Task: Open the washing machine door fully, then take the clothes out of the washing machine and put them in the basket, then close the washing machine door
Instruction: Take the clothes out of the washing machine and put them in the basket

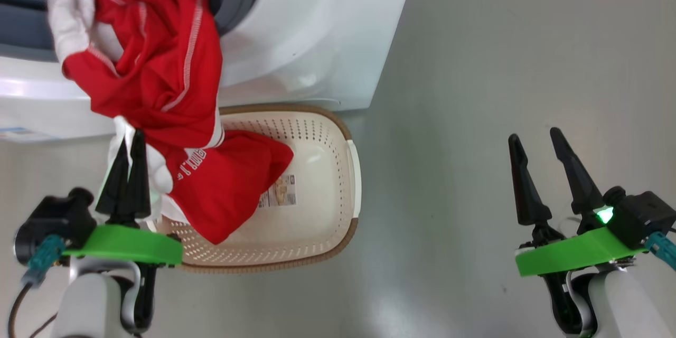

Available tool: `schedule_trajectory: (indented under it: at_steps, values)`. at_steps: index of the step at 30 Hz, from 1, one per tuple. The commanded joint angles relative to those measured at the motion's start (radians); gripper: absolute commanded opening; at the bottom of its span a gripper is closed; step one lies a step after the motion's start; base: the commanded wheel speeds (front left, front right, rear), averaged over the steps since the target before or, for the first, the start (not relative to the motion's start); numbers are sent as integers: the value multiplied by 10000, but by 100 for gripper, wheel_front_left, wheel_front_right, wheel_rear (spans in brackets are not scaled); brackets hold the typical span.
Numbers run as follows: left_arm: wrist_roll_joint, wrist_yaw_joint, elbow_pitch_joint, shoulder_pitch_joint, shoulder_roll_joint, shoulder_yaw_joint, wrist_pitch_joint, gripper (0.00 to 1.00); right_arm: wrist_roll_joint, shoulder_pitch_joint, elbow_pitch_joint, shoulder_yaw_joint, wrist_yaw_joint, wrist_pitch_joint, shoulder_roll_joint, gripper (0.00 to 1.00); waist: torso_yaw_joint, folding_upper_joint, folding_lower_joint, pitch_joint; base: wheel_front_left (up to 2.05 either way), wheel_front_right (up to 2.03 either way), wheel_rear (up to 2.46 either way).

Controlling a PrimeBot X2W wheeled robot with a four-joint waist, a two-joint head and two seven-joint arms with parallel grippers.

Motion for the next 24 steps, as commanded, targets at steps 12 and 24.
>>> schedule_trajectory:
  at_steps: [12,24]
  values:
    - [243,-55,2087,-1101,526,-208,-38,72,57,-440,-378,251,73,-63,-14,100,-141,0,0,895,0,0,0]
    - [219,-55,2983,-1711,646,-354,-38,100,34,-564,-463,242,73,-63,-14,100,-216,0,0,1267,0,0,0]
